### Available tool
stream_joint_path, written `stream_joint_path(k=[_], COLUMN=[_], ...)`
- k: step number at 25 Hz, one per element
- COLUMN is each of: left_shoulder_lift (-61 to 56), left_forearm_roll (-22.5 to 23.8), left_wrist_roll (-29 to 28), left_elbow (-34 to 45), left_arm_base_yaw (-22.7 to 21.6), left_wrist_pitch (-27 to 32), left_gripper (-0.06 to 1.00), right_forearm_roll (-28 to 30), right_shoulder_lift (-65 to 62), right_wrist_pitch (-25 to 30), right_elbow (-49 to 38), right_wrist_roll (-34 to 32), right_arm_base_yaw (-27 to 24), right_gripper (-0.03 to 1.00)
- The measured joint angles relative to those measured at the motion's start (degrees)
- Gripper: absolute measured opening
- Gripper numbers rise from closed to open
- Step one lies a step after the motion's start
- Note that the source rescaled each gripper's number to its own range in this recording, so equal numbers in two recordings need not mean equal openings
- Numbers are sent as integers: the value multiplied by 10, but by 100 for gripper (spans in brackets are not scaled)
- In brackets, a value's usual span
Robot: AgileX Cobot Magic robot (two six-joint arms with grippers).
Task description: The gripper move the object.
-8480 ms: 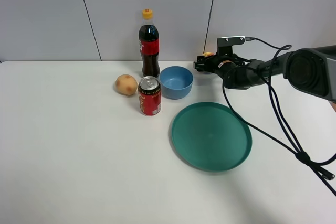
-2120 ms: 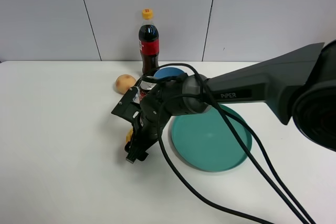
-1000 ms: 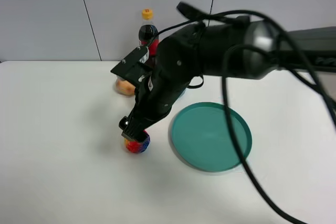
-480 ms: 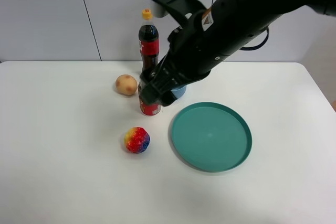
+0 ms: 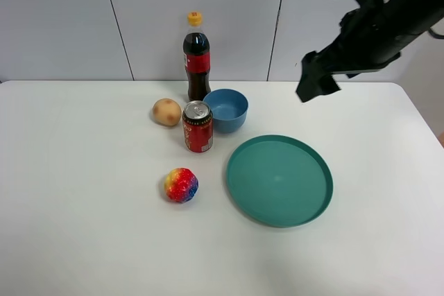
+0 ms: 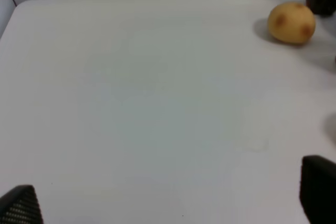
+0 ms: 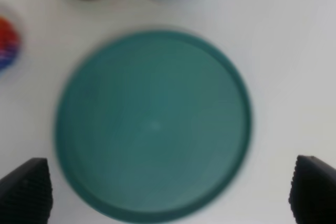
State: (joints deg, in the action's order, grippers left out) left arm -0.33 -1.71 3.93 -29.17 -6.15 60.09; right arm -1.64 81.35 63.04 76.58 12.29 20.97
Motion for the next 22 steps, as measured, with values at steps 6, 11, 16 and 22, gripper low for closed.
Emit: stream_joint_path(k=[6,11,16,22], left_shoulder_lift=[0,0,0,0], left_forearm_roll=[0,0,0,0], left_wrist_roll=[0,0,0,0], left_elbow=[0,0,0,0], left_arm_base_yaw=[0,0,0,0], left_wrist_pitch=[0,0,0,0], left_gripper=[100,100,100,100], right_forearm_roll=[33,43,57,64], right_shoulder_lift=[-42,-69,-112,-181], right_wrist_pitch=[25,32,45,62], right_elbow=[0,0,0,0], right_wrist_roll=[0,1,0,-11], right_arm_base_yaw=[-113,-217,-299,-337], right_gripper=[100,100,100,100])
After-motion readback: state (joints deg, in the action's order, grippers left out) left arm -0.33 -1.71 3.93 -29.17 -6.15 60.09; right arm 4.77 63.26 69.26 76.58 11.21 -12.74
